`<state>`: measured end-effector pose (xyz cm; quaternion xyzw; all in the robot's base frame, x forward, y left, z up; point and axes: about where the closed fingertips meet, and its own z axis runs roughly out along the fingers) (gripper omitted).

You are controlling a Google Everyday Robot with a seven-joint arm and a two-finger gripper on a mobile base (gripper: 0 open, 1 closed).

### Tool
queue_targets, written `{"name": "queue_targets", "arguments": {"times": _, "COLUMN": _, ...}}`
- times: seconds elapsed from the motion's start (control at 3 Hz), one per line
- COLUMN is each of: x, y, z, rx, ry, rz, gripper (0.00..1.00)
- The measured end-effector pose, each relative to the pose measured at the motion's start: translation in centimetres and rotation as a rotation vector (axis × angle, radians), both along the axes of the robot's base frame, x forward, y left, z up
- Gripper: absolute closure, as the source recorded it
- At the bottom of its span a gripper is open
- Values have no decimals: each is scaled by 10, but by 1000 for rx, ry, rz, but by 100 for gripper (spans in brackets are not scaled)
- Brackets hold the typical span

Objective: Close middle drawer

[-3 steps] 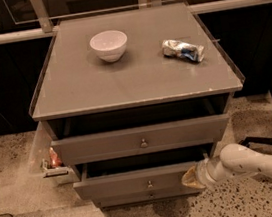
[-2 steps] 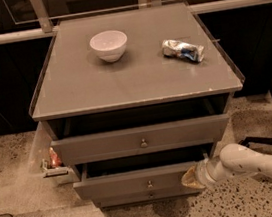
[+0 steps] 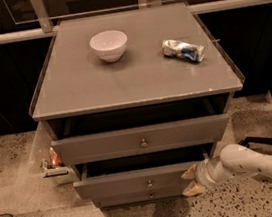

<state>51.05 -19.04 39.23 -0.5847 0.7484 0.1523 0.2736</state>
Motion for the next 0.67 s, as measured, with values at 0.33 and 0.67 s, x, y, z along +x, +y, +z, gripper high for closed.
{"name": "queue_targets", "arguments": {"times": 0.33, "x": 0, "y": 0, "z": 0, "rx": 0, "ry": 0, "rz": 0, "gripper": 0}}
{"name": "queue_targets", "arguments": {"times": 0.67, "x": 0, "y": 0, "z": 0, "rx": 0, "ry": 0, "rz": 0, "gripper": 0}}
